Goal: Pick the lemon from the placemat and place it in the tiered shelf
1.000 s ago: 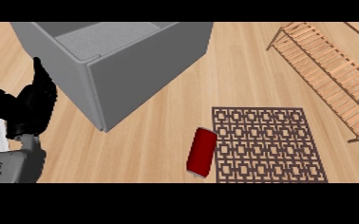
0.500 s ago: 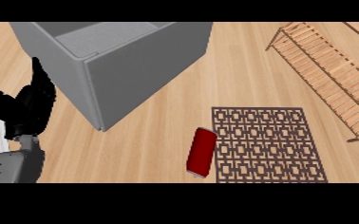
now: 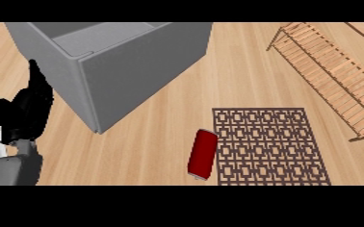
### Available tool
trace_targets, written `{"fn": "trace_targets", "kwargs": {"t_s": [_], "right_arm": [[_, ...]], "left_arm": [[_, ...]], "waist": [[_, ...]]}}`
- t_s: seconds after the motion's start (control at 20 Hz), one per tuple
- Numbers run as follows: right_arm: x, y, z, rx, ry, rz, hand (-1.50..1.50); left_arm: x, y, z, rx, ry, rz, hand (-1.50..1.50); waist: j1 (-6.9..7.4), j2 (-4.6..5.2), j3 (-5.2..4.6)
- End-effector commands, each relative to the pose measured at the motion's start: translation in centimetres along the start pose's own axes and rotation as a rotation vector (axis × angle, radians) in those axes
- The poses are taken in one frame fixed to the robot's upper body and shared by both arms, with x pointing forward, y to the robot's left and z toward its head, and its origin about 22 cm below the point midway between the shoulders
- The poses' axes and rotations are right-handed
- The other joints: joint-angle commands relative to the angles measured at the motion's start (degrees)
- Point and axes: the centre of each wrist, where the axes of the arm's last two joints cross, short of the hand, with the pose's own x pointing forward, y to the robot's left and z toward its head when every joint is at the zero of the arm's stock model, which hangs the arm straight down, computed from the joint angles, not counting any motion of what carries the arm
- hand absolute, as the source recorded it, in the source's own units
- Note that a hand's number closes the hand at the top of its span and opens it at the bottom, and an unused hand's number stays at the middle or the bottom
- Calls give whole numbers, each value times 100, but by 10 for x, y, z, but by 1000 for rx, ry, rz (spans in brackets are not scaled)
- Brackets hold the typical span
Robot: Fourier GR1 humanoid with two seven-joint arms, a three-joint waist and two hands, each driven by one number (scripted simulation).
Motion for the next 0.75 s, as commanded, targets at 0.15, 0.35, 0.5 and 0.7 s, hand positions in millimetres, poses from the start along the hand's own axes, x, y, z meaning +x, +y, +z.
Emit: {"fn": "trace_targets", "kwargs": {"t_s": [0.15,0.35,0.5,0.7], "right_arm": [[-22,-78,39,49,-49,-110,-150],[-23,-104,57,127,-109,-115,-150],[-25,-109,63,153,-168,-79,-150],[-27,-111,69,189,-200,-16,-150]], "left_arm": [[3,-19,-5,-102,-22,41,0],[11,-17,-9,-103,-21,46,0],[15,-22,-12,-111,-30,52,0],[11,-20,-13,-110,-14,42,0]], "waist": [[-138,46,-1],[-177,35,-2],[-129,48,2],[-136,63,4]]}}
